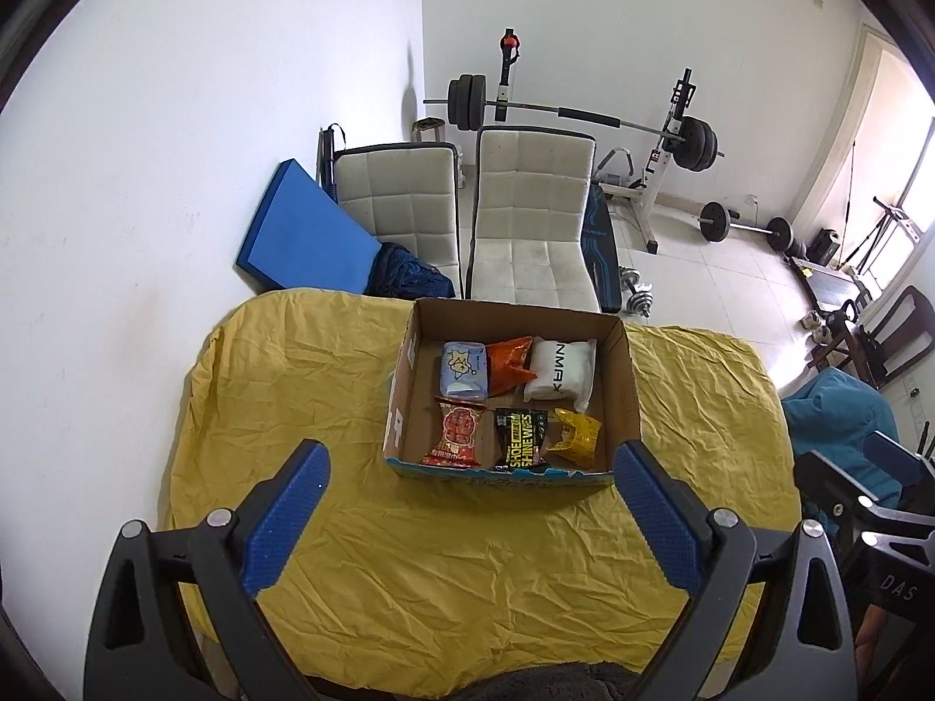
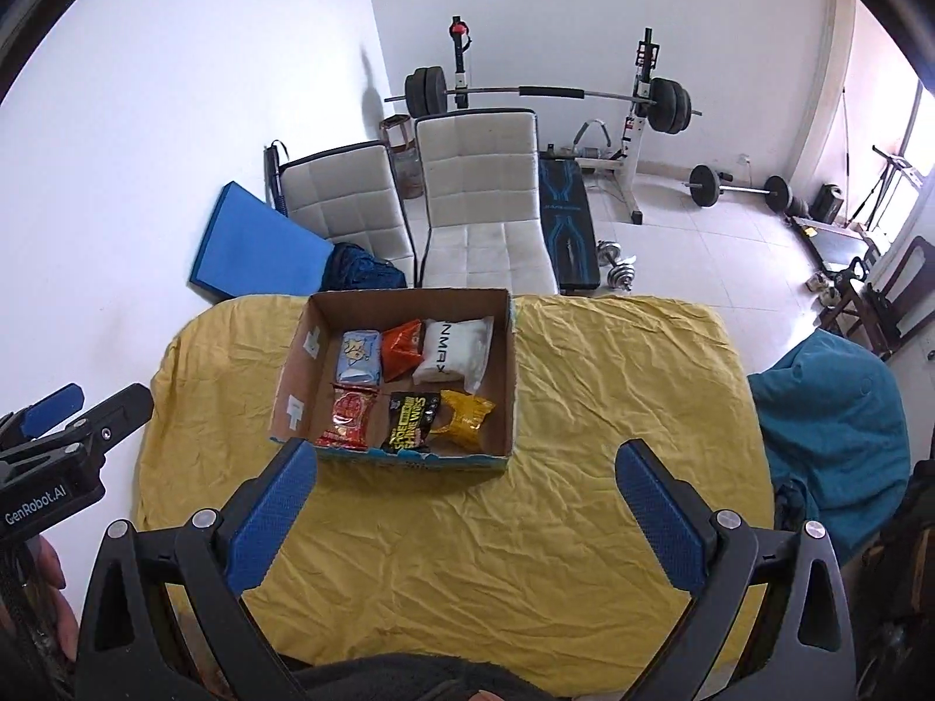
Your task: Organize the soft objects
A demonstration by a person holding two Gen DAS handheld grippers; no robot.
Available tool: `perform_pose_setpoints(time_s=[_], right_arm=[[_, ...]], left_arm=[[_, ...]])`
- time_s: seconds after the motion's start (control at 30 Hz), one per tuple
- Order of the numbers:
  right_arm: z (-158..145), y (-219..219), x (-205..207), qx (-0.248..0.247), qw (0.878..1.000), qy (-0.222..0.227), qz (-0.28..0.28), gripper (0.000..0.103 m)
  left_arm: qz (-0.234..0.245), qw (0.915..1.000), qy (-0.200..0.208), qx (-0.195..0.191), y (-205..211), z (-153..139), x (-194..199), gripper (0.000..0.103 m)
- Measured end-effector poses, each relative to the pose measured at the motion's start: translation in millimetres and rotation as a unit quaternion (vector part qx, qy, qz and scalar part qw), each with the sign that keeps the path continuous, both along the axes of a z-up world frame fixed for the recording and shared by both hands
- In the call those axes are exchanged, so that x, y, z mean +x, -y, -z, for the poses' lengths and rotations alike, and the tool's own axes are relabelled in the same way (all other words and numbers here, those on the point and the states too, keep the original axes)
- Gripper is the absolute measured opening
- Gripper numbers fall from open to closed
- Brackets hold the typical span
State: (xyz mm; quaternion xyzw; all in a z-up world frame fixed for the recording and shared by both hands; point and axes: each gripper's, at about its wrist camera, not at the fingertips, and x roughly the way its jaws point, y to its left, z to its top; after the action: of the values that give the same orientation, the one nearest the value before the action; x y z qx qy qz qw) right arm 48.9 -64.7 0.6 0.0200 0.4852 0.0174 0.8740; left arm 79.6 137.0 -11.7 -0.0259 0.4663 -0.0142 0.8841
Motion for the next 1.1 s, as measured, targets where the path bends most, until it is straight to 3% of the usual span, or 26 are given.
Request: perform_pose_setpoints(time_s=[0.23, 1.1], right_arm=[[-7.8, 8.0, -5.3, -0.021, 1.000, 0.018, 0.014, 0.103], [-11.1, 15.5, -13.5, -0.016, 1.000, 0.011, 0.019, 0.103]], left_arm=[[0.004, 1.0000, 0.000, 0.000, 5.8, -0.7, -1.1, 0.100], [0.005, 1.0000, 0.000, -0.002, 7.4, -3.9, -12.5, 0.100]])
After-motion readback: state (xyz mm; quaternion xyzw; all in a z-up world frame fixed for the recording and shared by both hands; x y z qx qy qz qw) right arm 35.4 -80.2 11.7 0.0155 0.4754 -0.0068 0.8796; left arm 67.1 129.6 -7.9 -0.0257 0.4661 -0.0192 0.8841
